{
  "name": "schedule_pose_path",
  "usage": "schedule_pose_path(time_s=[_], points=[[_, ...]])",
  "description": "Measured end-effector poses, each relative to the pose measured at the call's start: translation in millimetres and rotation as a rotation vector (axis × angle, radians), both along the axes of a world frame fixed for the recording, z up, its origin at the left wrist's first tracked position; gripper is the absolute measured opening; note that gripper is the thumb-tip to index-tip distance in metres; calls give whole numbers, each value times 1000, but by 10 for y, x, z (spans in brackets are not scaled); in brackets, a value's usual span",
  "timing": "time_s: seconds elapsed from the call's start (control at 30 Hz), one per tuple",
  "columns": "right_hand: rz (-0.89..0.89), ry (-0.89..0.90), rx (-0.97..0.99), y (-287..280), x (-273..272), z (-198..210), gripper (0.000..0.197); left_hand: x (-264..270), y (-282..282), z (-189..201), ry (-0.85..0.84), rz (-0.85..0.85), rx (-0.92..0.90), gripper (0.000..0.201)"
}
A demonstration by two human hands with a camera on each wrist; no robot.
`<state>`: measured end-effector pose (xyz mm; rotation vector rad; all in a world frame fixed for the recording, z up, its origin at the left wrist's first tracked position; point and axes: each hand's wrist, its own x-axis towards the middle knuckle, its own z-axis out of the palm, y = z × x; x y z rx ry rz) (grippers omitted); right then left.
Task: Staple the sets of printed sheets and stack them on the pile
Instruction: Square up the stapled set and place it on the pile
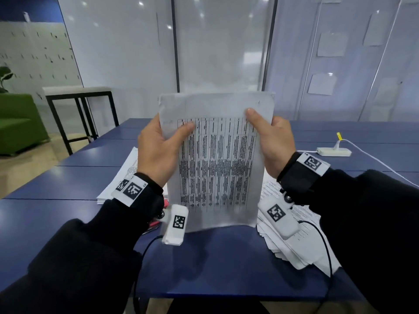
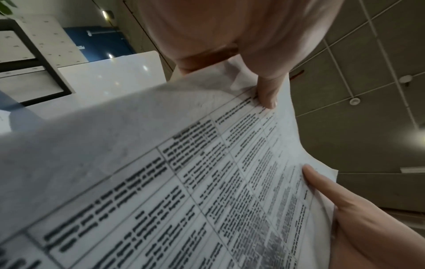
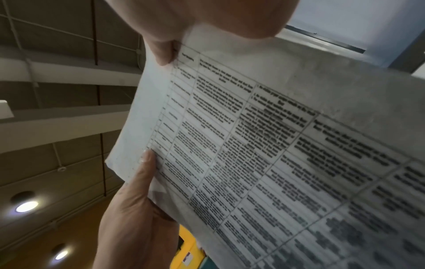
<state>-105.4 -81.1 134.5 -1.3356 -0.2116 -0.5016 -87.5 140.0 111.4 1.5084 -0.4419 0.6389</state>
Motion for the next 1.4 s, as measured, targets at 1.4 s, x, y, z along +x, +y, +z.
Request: schedule_pose_path(time_s=[1.4], points=[[9,151,-172,-54,-38,-683,10,-210,-38,-863,311,-72,29,54]])
